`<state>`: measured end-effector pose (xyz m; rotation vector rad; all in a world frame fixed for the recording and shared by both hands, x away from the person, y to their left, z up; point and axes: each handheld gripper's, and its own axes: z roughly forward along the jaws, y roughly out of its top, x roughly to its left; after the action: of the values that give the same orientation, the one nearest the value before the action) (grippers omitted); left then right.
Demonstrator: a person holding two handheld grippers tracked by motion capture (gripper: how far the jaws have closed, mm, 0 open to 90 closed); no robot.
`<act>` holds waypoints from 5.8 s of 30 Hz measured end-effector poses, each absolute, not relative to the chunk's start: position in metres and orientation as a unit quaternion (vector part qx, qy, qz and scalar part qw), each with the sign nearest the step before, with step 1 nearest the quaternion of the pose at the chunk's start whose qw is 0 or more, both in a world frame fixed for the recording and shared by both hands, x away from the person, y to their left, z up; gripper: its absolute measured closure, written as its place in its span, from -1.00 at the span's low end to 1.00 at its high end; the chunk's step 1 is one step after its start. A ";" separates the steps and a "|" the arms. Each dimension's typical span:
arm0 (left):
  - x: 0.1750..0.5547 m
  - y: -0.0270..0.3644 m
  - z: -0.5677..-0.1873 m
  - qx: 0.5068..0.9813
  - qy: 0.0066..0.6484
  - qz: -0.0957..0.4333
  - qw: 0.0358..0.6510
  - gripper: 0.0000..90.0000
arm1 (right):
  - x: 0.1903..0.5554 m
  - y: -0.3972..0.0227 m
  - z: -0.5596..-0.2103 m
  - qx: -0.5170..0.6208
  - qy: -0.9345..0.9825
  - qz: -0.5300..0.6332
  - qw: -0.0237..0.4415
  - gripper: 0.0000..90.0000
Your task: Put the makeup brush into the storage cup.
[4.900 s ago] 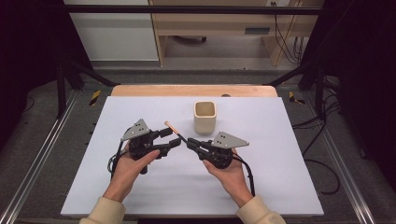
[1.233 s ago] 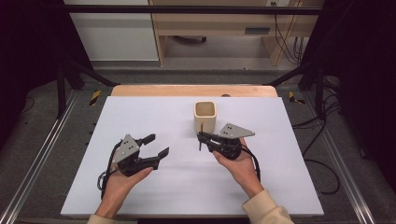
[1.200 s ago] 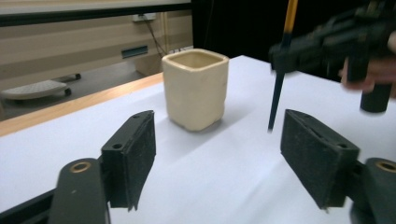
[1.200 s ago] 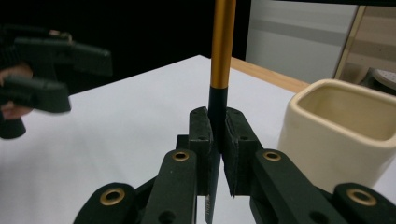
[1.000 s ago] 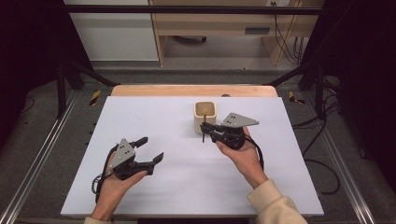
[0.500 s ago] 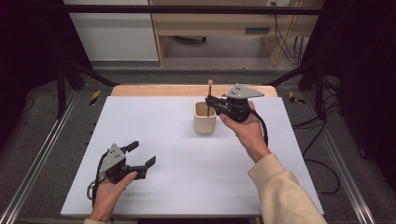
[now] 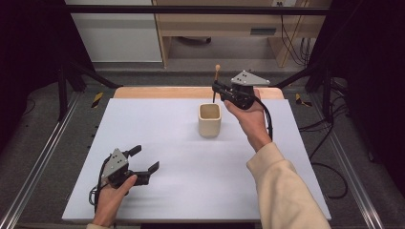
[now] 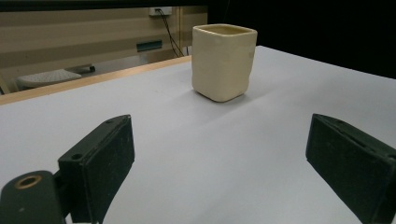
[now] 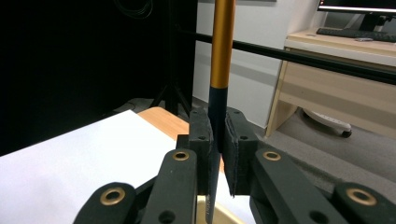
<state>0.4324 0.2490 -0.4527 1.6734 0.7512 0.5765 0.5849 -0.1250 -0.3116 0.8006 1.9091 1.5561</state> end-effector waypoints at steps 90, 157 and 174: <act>0.433 0.273 -0.450 0.686 0.335 0.254 0.594 -0.91 | 0.597 -0.114 -0.368 0.324 0.734 0.547 0.237 0.85; 0.432 0.270 -0.448 0.690 0.321 0.256 0.596 -0.91 | 0.564 -0.134 -0.400 0.343 0.748 0.519 0.232 -0.59; 0.432 0.271 -0.448 0.689 0.325 0.259 0.594 -0.92 | 0.559 -0.134 -0.399 0.365 0.744 0.510 0.232 -0.85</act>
<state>0.4316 0.2713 -0.4479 1.6003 0.7549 0.6027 0.5588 -0.1343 -0.3992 1.0039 2.0438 1.4016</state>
